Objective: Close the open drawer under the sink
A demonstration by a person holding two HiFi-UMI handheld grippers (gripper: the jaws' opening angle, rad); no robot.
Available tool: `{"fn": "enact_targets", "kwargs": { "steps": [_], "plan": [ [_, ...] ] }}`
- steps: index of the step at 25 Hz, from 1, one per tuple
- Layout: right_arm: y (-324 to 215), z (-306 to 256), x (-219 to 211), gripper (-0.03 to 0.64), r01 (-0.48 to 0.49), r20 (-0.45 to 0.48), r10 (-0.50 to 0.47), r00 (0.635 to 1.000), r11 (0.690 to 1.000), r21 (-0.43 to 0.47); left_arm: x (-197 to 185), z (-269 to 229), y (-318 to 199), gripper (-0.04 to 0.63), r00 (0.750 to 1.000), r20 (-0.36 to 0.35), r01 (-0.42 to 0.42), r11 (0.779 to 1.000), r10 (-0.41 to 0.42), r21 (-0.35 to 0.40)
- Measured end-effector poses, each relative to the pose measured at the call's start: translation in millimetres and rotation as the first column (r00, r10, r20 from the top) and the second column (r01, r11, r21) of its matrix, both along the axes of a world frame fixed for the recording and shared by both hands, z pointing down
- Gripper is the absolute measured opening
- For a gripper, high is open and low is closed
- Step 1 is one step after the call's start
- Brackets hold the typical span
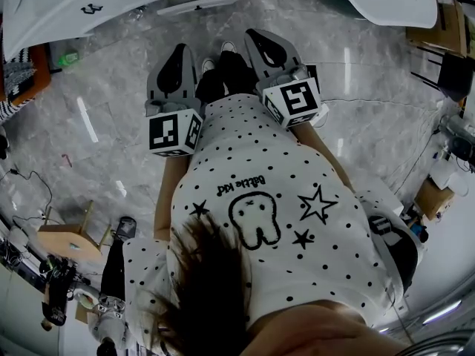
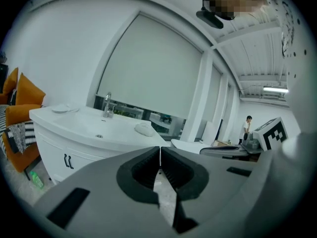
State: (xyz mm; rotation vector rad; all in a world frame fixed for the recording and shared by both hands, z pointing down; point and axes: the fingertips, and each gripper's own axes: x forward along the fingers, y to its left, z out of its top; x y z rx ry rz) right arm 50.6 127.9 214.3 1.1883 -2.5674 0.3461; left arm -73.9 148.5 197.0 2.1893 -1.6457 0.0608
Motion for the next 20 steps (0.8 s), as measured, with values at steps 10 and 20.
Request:
{"fn": "enact_targets", "kwargs": {
  "steps": [10,20],
  "plan": [
    [-36.9,1.0,22.2,0.015,-0.015,0.014,0.015,1.000,1.000,0.001,13.6,1.2,-35.9,0.012,1.000,-0.005,0.027,1.000,-0.027,-0.001],
    [-86.8,4.0,39.8,0.015,0.012,0.021,-0.012,1.000,0.999,0.045,26.5,6.6,-77.0,0.012,0.997,-0.007,0.078,0.996,-0.078,0.039]
  ]
}}
